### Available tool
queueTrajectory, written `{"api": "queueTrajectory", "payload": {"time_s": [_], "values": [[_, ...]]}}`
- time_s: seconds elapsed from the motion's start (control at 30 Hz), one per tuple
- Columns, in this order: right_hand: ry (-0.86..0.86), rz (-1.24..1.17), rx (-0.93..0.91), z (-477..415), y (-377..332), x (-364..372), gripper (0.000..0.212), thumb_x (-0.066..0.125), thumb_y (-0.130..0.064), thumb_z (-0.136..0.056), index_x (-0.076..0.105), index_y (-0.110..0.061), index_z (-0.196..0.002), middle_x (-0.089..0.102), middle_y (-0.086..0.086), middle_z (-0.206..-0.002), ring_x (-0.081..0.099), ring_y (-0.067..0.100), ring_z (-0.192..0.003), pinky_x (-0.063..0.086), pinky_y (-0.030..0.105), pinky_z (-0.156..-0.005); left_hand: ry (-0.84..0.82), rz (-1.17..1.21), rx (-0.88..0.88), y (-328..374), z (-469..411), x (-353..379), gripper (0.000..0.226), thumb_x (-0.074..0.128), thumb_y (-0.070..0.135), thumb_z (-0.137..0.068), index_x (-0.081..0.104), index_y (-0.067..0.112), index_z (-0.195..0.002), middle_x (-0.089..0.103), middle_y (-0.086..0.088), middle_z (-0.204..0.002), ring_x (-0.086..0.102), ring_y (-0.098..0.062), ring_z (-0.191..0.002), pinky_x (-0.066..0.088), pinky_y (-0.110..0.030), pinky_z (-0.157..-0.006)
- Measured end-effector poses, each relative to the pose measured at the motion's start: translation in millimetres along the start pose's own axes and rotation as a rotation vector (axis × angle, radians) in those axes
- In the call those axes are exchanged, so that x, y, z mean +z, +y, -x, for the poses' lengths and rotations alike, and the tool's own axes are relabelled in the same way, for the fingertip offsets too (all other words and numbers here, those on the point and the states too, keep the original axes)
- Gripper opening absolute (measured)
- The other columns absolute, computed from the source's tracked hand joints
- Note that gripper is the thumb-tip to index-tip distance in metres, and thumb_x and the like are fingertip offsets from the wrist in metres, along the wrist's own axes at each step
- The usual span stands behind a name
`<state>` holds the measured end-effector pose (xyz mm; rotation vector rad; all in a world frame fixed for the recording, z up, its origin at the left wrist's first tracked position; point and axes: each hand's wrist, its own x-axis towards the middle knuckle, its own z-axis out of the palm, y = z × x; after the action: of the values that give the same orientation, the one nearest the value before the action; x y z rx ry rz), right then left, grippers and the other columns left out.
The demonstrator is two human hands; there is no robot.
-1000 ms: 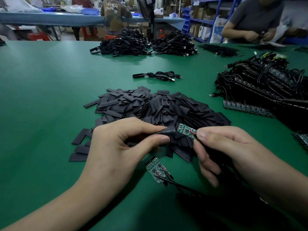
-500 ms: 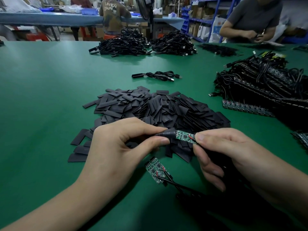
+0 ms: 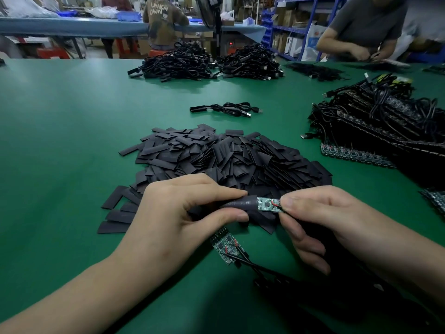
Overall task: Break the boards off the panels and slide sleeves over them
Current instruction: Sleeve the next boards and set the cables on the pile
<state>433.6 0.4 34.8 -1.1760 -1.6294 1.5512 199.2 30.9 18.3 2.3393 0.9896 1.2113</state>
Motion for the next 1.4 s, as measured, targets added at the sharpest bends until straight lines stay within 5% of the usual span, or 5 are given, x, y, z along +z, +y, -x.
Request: {"api": "queueTrajectory", "payload": {"time_s": [0.53, 0.97, 1.2, 1.4], "values": [[-0.113, 0.098, -0.002, 2.4, -6.6, 10.2, 0.043, 0.044, -0.039, -0.101, 0.058, -0.031, -0.061, 0.050, -0.005, -0.050, 0.049, 0.012, -0.044, 0.041, 0.018, -0.052, -0.048, -0.069, 0.188, 6.7, 7.6, 3.4, 0.027, 0.075, 0.035, -0.088, 0.078, 0.019, -0.109, 0.060, 0.008, -0.084, 0.057, -0.002, -0.075, 0.045, -0.014, -0.072], [-0.193, -0.042, 0.050, 4.6, -6.4, 11.1, 0.039, 0.048, -0.038, -0.100, 0.058, -0.021, -0.067, 0.047, -0.001, -0.052, 0.051, 0.013, -0.043, 0.040, 0.017, -0.048, -0.042, 0.013, 0.190, 12.7, 7.1, 4.2, 0.020, 0.077, 0.026, -0.086, 0.079, 0.016, -0.104, 0.067, 0.007, -0.090, 0.064, -0.002, -0.081, 0.047, -0.014, -0.077], [0.039, 0.168, -0.094, 3.7, -10.9, 8.2, 0.032, 0.053, -0.041, -0.096, 0.067, -0.017, -0.082, 0.069, 0.007, -0.067, 0.067, 0.014, -0.063, 0.051, 0.019, -0.067, 0.050, -0.011, 0.108, 9.2, 4.5, 3.5, 0.018, 0.078, 0.030, -0.084, 0.080, 0.020, -0.099, 0.069, 0.012, -0.087, 0.065, 0.001, -0.080, 0.045, -0.010, -0.075], [0.109, 0.108, -0.102, 6.2, -11.1, 7.3, 0.019, 0.061, -0.034, -0.092, 0.068, -0.021, -0.079, 0.069, 0.008, -0.065, 0.071, 0.021, -0.062, 0.052, 0.021, -0.065, 0.058, -0.003, 0.103, 9.1, 5.8, 4.1, 0.020, 0.078, 0.030, -0.083, 0.080, 0.021, -0.100, 0.070, 0.010, -0.087, 0.065, -0.001, -0.080, 0.045, -0.011, -0.075]]}}
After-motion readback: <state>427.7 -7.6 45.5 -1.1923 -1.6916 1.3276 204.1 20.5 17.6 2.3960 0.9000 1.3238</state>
